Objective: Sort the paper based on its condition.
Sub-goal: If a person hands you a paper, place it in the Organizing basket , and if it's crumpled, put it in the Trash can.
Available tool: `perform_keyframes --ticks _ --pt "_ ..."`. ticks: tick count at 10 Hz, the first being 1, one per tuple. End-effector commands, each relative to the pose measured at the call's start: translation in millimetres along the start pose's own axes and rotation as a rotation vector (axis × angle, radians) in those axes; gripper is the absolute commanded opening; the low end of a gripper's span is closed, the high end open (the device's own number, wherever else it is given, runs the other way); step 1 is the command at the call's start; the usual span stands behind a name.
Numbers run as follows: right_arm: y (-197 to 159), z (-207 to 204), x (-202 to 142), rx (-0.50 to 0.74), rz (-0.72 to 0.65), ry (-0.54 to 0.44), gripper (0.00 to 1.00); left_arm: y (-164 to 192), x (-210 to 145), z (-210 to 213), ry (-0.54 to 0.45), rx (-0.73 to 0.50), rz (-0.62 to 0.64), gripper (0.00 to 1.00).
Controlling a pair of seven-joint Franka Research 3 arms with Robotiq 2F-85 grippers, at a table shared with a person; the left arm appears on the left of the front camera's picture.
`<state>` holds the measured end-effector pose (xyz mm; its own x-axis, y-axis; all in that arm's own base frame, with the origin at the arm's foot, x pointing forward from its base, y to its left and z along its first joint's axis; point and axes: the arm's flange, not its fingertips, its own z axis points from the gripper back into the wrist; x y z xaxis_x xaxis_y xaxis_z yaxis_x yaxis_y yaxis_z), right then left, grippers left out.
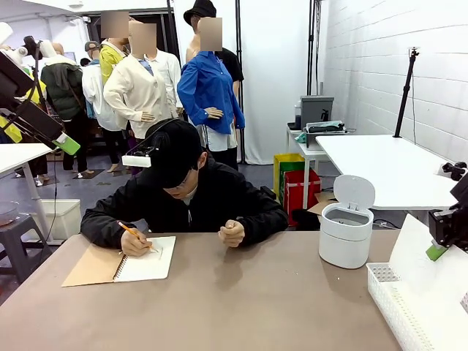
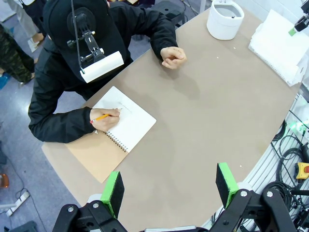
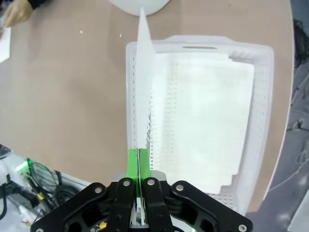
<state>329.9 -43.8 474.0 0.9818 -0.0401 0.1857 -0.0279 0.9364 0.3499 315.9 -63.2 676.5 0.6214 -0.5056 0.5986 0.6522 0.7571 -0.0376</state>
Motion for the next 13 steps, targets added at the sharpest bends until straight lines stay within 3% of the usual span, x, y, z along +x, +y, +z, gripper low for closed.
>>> perform_keyframes --ticks 1,4,8,10,13 --pt "2.2 7.1 -2.2 -0.010 0.035 -0.007 0.00 0.4 -0.1 0.3 -0.005 0.002 0.000 1.00" --pt "1.7 4.6 -0.8 -0.001 0.012 -0.010 0.00 0.4 -0.1 0.3 -0.005 0.002 0.000 1.00" --pt "-12.2 -46.3 -5.9 -0.005 -0.067 0.072 0.00 0.4 -0.1 0.3 -0.005 0.002 0.000 1.00" --pt "-18.5 -68.0 -8.8 0.054 -0.093 0.076 0.00 0.4 -0.1 0.3 -0.005 0.002 0.000 1.00" --pt "-26.5 -83.9 -20.1 0.059 -0.139 0.112 0.00 0.4 -0.1 0.3 -0.005 0.002 0.000 1.00"
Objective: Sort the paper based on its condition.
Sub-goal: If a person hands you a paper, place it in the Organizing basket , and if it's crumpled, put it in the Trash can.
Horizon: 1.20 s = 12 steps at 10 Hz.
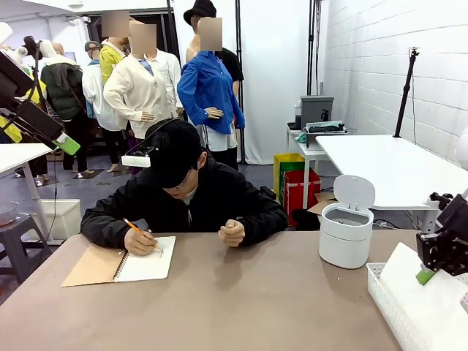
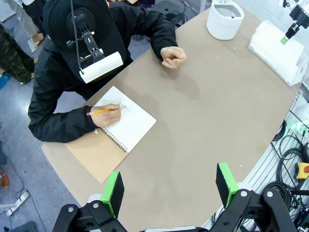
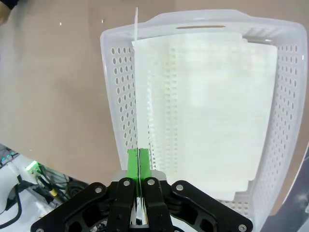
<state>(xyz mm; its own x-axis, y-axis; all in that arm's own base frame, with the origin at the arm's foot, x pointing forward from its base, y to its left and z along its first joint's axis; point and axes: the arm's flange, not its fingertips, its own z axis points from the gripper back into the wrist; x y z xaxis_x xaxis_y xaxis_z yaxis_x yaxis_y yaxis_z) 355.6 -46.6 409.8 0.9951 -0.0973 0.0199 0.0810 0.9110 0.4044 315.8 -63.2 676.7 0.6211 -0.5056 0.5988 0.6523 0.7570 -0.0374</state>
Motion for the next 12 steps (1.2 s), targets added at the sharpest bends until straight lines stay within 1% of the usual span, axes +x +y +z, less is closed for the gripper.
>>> perform_keyframes --ticks 1,3,5,8,10,11,12 --pt "-12.0 -31.3 -32.5 0.002 -0.030 -0.006 0.00 0.5 -0.1 0.2 -0.005 0.002 0.000 1.00" --pt "-24.2 -38.1 -37.4 -0.015 -0.072 0.009 0.00 0.5 -0.1 0.2 -0.005 0.002 0.000 1.00" --pt "-30.3 -34.5 -42.2 -0.045 -0.099 -0.001 0.00 0.5 -0.1 0.2 -0.005 0.002 0.000 1.00" --pt "-33.7 -31.7 -46.0 -0.094 -0.104 0.011 0.57 0.5 -0.1 0.2 -0.005 0.002 0.000 1.00" --pt "-34.5 -29.6 -48.4 -0.090 -0.124 0.043 0.95 0.5 -0.1 0.2 -0.005 0.002 0.000 1.00" --pt "-33.7 -29.5 -48.0 -0.079 -0.136 0.050 1.00 0.5 -0.1 0.2 -0.005 0.002 0.000 1.00" --pt "-33.2 -27.3 -47.3 -0.098 -0.114 0.041 1.00 0.5 -0.1 0.2 -0.005 0.002 0.000 1.00"
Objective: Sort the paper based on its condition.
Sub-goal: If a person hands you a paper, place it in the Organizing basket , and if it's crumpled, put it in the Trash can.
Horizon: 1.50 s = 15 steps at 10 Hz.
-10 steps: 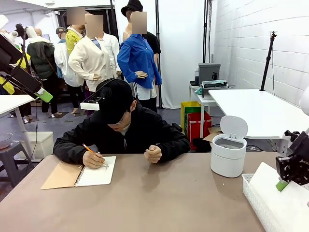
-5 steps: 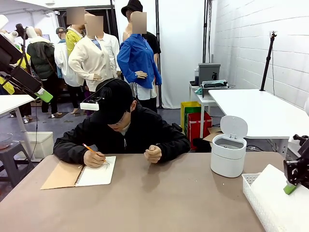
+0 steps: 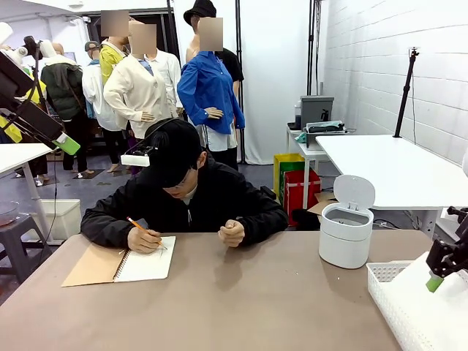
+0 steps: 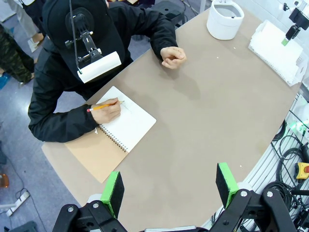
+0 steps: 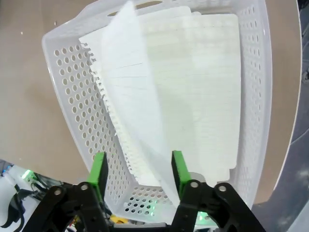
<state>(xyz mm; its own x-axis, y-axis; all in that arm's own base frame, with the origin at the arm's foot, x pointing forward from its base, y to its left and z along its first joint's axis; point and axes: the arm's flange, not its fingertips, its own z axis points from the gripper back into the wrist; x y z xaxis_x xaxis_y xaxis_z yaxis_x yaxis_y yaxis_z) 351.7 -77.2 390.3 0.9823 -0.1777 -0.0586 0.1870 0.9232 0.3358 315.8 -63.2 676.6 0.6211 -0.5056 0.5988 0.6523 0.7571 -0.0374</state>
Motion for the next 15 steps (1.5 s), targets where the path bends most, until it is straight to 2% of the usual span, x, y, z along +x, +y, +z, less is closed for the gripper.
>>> perform_keyframes --ticks 1,3,6,9,14,15 --pt "0.1 -21.0 -49.4 -0.095 0.033 0.051 1.00 0.5 -0.1 0.2 -0.005 0.002 0.000 1.00" --pt "0.6 -21.4 -51.1 -0.204 0.055 0.139 1.00 0.5 -0.1 0.2 -0.005 0.002 0.000 1.00" --pt "2.9 -5.6 -51.3 -0.362 0.126 0.193 1.00 0.5 -0.1 0.2 -0.005 0.002 0.000 1.00" --pt "21.2 22.2 -46.7 -0.518 0.224 0.153 1.00 0.5 -0.1 0.2 -0.005 0.002 0.000 1.00" --pt "56.7 53.0 -52.7 -0.435 0.415 0.073 1.00 0.5 -0.1 0.2 -0.005 0.002 0.000 1.00" --pt "62.5 57.4 -54.4 -0.351 0.392 0.134 1.00 0.5 -0.1 0.2 -0.005 0.002 0.000 1.00"
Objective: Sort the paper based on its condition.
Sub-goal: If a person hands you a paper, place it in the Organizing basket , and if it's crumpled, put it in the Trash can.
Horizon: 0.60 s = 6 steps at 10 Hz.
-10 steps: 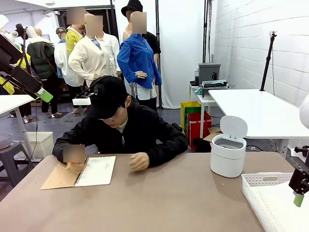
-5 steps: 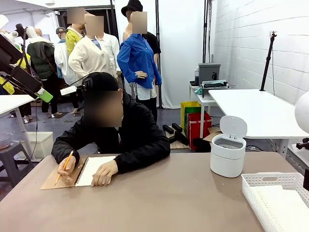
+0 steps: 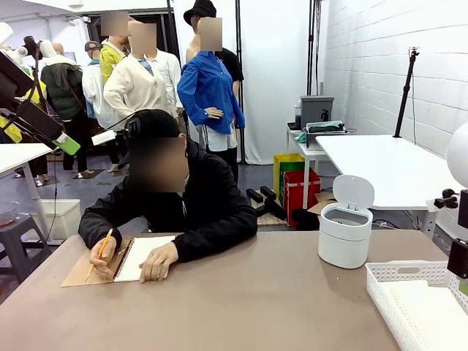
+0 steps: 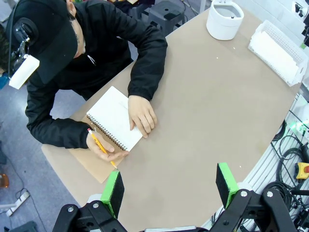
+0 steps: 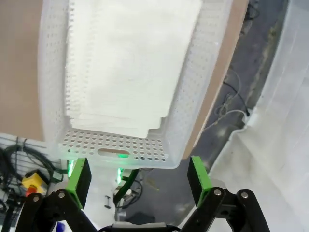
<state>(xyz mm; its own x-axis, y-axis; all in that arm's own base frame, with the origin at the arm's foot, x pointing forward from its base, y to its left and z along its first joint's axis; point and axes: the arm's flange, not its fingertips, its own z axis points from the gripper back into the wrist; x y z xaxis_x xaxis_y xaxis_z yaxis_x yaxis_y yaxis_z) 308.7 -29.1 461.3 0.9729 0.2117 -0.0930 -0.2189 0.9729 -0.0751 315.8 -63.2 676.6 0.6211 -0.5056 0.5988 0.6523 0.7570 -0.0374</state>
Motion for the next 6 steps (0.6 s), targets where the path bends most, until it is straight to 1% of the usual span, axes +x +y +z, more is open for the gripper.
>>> perform_keyframes --ticks 1,3,4,5,6 --pt "-3.6 -4.5 1.3 -0.044 -0.020 0.006 1.00 0.5 -0.1 0.2 -0.005 0.002 0.000 1.00" --pt "-3.6 -4.5 1.3 -0.044 -0.020 0.006 1.00 0.5 -0.1 0.2 -0.005 0.002 0.000 1.00" --pt "-1.2 0.9 0.1 -0.006 0.001 0.002 1.00 0.5 -0.1 0.2 -0.005 0.002 0.000 1.00" --pt "8.4 -2.4 -2.2 0.000 0.081 0.044 1.00 0.5 -0.1 0.2 -0.005 0.002 0.000 1.00" --pt "25.1 0.5 -2.9 0.012 0.215 0.065 1.00 0.5 -0.1 0.2 -0.005 0.002 0.000 1.00"
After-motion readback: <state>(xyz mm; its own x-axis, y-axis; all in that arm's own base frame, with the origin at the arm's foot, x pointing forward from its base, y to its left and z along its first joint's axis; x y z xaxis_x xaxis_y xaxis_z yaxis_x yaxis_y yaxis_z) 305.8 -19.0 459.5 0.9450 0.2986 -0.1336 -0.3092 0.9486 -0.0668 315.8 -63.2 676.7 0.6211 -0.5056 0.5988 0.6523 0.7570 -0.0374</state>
